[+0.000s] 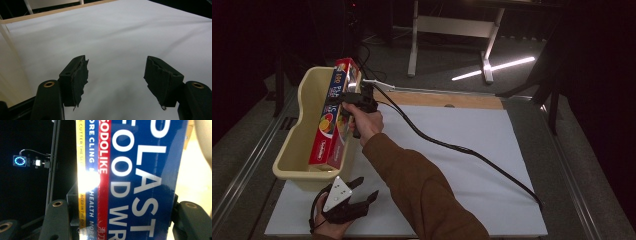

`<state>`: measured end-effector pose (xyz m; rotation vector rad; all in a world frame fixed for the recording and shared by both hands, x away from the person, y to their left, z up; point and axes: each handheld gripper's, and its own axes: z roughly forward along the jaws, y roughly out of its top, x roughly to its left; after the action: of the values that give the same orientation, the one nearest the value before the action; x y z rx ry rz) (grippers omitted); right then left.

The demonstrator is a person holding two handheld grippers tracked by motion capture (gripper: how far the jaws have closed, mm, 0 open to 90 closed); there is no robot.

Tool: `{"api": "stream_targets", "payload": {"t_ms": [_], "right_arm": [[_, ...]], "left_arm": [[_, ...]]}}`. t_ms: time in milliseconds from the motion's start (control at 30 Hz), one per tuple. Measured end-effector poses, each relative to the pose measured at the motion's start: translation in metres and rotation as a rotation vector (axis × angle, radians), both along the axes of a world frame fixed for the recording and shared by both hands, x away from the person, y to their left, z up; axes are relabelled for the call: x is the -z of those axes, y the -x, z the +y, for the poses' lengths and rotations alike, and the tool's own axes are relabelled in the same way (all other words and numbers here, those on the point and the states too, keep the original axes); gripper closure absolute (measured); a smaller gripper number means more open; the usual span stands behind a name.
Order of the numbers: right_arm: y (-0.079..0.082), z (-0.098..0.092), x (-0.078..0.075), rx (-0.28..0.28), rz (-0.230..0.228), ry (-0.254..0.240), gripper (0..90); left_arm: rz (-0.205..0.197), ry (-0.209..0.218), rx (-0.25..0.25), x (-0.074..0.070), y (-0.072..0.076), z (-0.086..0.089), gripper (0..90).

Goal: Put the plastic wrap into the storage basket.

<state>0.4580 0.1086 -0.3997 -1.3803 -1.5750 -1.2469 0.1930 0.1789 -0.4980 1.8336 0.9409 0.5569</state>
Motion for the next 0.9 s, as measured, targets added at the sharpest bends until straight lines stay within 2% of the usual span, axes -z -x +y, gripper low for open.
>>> {"api": "stream_targets", "payload": {"t_ms": [333,667,900], "right_arm": [[-0.0031,0.0064,0.0071,-0.002,0.020,0.018,39.7],[-0.0050,0.0067,0.0059,-0.002,0.001,0.033,39.2],[-0.0028,0.0091,0.0003,-0.006,-0.049,0.102,37.3]], "left_arm": [[0.000,0.006,-0.001,0.0002,0.0000,0.0005,34.4],[-0.001,0.006,-0.001,0.0000,0.0000,0.0006,34.3],[-0.002,0.006,-0.002,-0.0002,0.0005,0.0013,34.2]]}}
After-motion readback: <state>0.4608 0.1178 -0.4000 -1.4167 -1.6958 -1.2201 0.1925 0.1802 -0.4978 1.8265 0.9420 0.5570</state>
